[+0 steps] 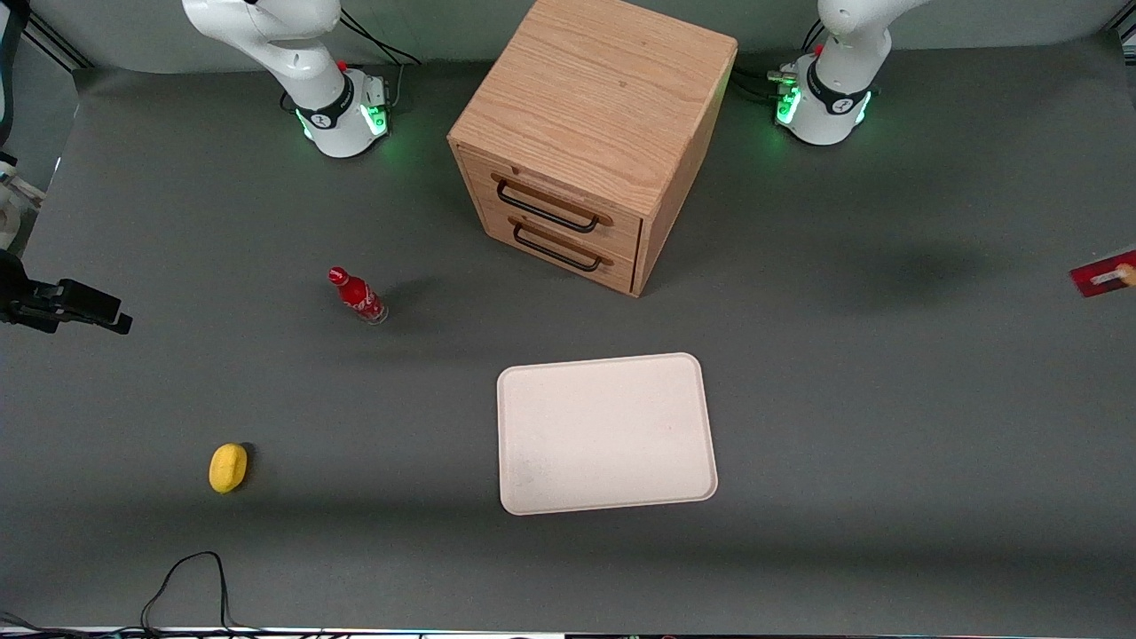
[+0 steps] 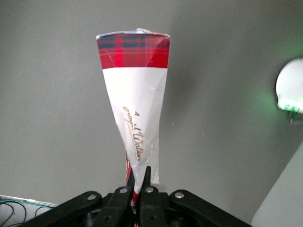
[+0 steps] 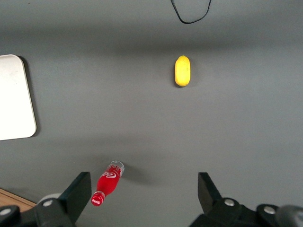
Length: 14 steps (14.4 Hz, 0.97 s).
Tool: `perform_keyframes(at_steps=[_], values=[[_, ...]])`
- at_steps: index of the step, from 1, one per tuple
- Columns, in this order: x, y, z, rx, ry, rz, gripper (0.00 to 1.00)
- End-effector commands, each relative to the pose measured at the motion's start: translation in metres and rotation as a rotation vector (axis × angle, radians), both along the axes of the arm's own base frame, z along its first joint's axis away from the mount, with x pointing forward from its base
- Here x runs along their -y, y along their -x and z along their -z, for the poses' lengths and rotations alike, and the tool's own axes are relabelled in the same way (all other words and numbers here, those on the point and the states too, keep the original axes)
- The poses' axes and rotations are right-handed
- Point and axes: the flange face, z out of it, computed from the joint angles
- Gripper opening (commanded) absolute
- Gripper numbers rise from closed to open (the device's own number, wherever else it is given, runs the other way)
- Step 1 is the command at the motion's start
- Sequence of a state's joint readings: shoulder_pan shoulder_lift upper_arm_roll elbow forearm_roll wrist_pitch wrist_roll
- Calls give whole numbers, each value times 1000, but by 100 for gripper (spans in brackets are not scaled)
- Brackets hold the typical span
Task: Place red cookie box on tray
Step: 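Carry the held cookie box over to the white tray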
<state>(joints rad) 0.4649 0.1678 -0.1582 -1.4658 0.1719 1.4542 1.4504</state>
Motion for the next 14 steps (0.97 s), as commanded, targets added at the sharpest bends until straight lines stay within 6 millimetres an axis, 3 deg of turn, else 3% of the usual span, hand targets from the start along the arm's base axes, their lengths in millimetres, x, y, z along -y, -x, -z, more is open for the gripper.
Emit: perform_keyframes(at_steps=[1,4,7,12,14], values=[[87,-25,-8,19,-18,-99,0],[172,-43,2,28,42,-265,0],[257,-83,26,30,48,-422,0],[376,-139,101,62,59,-771,0],[409,-153,136,48,55,-933,0]])
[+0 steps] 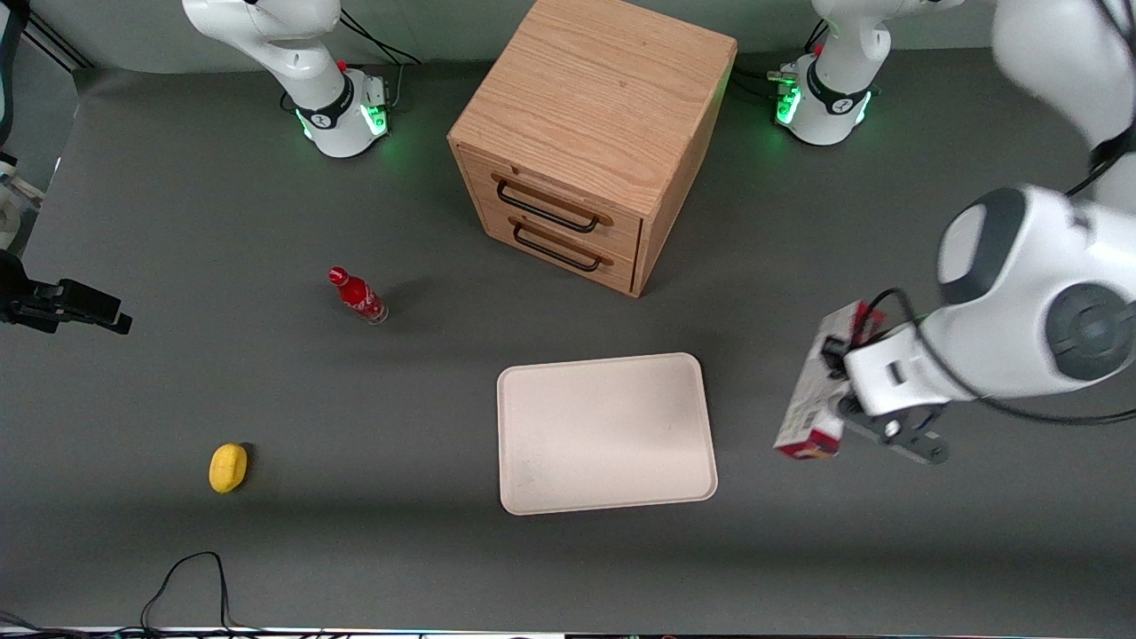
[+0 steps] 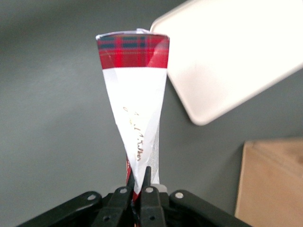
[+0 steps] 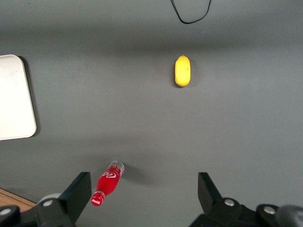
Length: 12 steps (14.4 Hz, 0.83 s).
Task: Place red cookie box on tray
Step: 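Carry the held cookie box over to the white tray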
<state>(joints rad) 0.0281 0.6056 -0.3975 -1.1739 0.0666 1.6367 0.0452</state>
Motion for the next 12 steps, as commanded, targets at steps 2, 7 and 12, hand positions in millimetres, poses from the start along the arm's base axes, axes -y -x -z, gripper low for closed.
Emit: perform_keyframes(at_steps=[2,7,12], values=[[50,-30,41,-7,19,-312,0],[127,-22,113,14,-46,-473,0],[146,-10,148,9,-95,-486,0]])
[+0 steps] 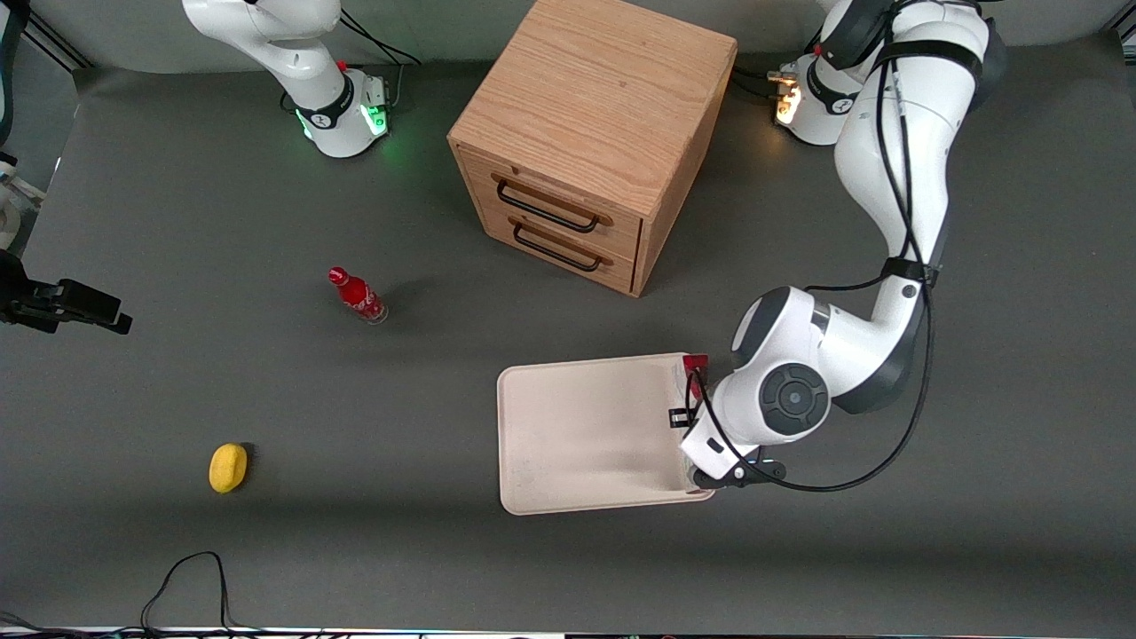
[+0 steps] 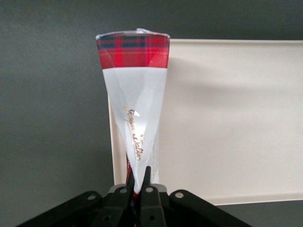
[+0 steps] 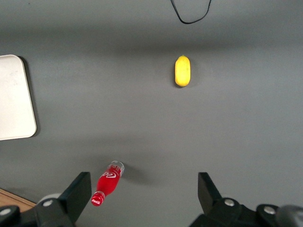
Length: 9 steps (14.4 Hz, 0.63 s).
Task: Place red cookie box on tray
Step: 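Carry the held cookie box over to the white tray, then lower the cookie box onto the tray and open the left gripper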
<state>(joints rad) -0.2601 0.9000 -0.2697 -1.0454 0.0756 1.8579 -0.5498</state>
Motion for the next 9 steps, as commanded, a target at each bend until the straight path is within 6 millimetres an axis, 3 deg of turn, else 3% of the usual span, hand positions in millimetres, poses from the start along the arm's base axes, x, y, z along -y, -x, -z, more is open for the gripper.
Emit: perform_keyframes(at_steps=[1,9], values=[[8,-3,2,47,-13,-41,0],[6,-4,31,53,-25,-38,0]])
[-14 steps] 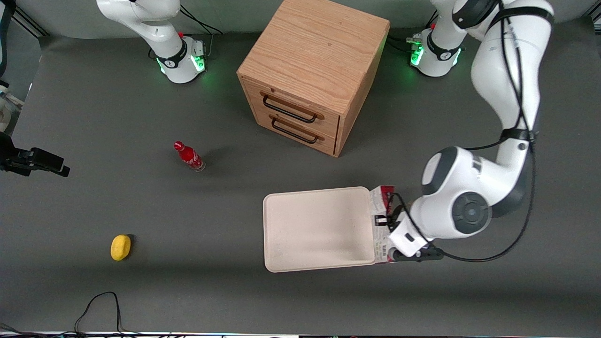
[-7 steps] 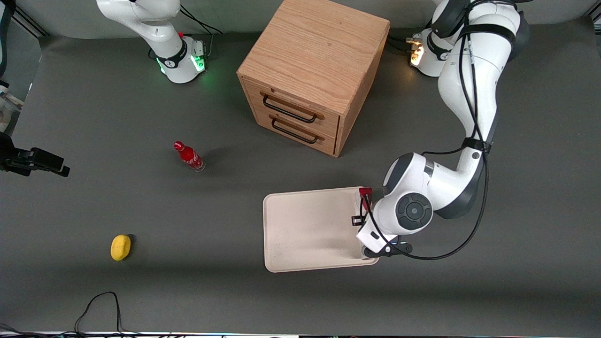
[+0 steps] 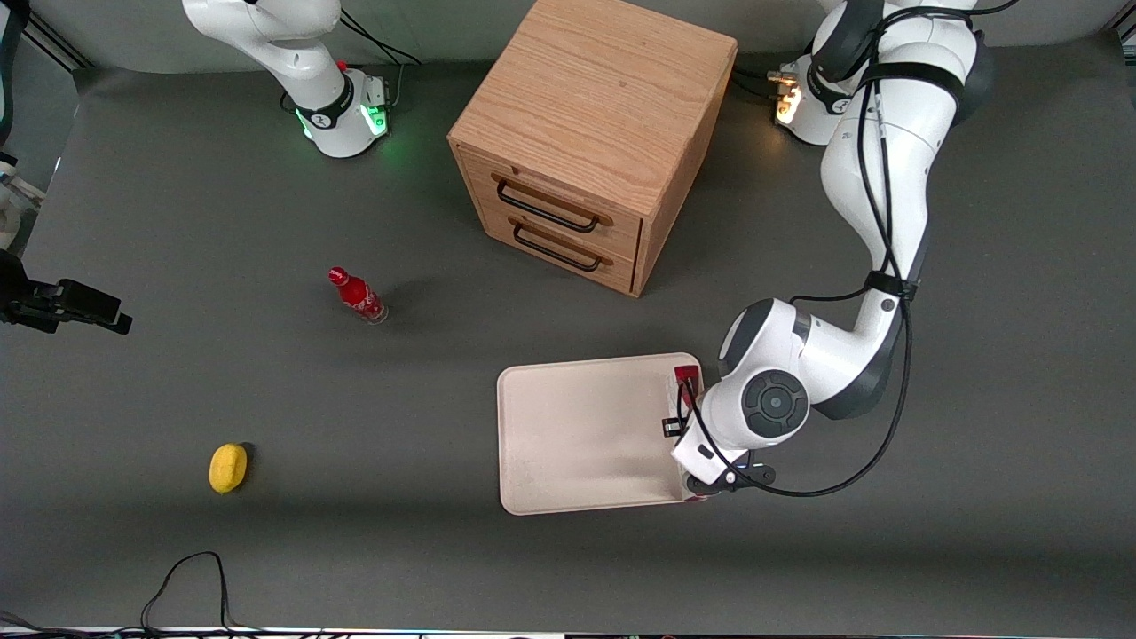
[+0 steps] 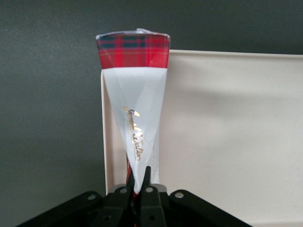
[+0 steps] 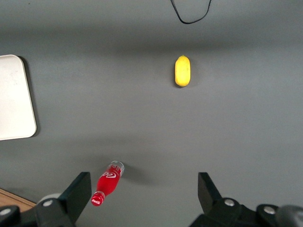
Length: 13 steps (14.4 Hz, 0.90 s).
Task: Place red cookie box on tray
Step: 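Lower the cookie box onto the tray and open the left gripper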
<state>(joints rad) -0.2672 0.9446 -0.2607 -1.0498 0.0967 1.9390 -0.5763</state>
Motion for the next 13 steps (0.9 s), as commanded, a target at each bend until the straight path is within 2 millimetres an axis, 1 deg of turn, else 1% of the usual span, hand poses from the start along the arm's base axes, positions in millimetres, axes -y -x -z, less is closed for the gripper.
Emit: perform_keyframes(at_steps=[1,3,4,5,6,8,11,13], values=[[4,2,1,15,-21,-13,0],[4,2,0,17,-22,-13,0],[4,2,0,16,-20,-13,5],[4,3,1,14,-23,-12,76],[1,2,0,16,-29,-8,100],[0,2,-5,19,-29,-11,100],[0,2,-5,17,-30,-12,100],[-1,2,-8,18,-30,-12,100]])
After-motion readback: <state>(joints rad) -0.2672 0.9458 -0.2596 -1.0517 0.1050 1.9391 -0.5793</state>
